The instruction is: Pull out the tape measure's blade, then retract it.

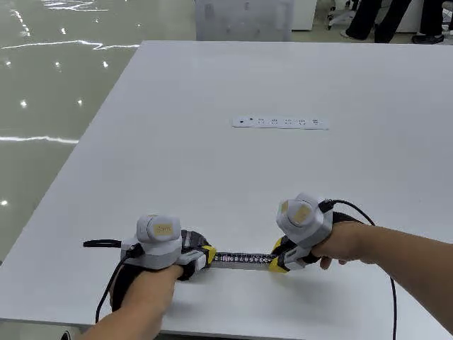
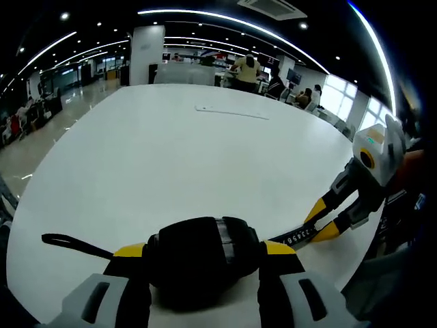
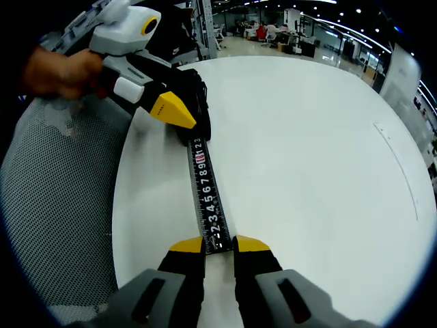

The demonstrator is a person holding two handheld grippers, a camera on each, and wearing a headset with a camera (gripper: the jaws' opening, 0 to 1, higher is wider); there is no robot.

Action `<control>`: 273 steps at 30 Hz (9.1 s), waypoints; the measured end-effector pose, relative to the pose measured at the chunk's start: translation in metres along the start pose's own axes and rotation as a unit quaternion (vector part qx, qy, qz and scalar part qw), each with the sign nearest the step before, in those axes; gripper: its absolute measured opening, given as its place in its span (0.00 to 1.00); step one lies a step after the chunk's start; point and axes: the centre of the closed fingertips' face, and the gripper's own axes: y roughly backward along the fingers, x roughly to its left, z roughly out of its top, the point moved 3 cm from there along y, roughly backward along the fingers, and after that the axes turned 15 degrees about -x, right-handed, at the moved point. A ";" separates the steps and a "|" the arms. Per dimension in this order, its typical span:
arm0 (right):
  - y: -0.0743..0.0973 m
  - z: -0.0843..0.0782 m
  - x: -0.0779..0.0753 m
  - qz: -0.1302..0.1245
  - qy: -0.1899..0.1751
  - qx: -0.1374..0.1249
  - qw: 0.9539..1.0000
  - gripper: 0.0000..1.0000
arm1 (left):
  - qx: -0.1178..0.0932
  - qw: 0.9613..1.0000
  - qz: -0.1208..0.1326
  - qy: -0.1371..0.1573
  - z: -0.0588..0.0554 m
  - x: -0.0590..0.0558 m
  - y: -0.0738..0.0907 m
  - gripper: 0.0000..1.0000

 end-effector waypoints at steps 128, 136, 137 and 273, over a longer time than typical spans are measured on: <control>-0.060 0.054 0.016 0.014 0.009 -0.059 0.998 0.14 | -0.004 1.000 -0.018 0.024 0.000 0.001 0.002 0.59; -0.065 0.056 0.016 0.016 0.008 -0.057 0.998 0.14 | -0.003 0.999 -0.022 0.024 0.001 0.000 0.002 0.59; -0.065 0.056 0.016 0.017 0.008 -0.057 0.998 0.14 | -0.003 0.999 -0.024 0.025 0.001 0.000 0.002 0.59; 0.223 -0.092 0.046 -0.292 -0.115 -0.177 0.933 0.98 | -0.044 0.970 -0.214 -0.110 0.029 0.062 0.089 1.00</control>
